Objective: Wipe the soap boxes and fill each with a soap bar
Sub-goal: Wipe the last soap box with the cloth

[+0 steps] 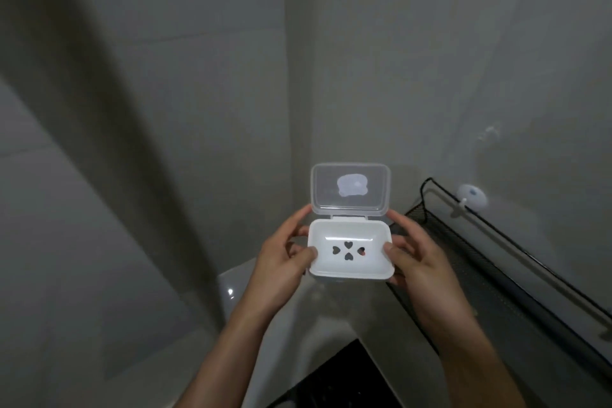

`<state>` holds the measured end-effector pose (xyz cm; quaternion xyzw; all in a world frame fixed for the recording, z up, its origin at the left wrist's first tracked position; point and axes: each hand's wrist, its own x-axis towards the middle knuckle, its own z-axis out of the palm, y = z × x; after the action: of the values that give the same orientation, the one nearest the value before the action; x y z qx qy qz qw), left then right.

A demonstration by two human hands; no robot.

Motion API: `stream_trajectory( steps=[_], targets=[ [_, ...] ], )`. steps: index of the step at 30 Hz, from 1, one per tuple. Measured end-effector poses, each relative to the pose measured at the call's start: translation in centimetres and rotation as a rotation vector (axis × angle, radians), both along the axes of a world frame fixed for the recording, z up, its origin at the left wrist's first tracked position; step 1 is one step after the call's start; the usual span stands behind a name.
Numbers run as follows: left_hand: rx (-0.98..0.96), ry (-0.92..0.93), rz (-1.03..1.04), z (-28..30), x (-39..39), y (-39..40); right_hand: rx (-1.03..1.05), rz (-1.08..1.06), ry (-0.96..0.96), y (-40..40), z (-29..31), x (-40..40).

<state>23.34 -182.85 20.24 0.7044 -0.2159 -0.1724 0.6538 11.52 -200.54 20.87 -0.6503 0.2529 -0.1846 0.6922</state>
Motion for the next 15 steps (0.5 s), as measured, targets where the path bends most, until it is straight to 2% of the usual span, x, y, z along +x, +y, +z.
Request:
stream_trajectory(
  steps=[6,15],
  targets=[
    [0.024,0.019,0.200,-1.9,-2.8,5.4,0.020,0.188,0.028,3.4,-1.8,0.8],
    [0.003,0.011,0.434,-1.5,-4.7,13.8,-0.015,0.436,0.013,10.6,-1.0,3.4]
  ],
)
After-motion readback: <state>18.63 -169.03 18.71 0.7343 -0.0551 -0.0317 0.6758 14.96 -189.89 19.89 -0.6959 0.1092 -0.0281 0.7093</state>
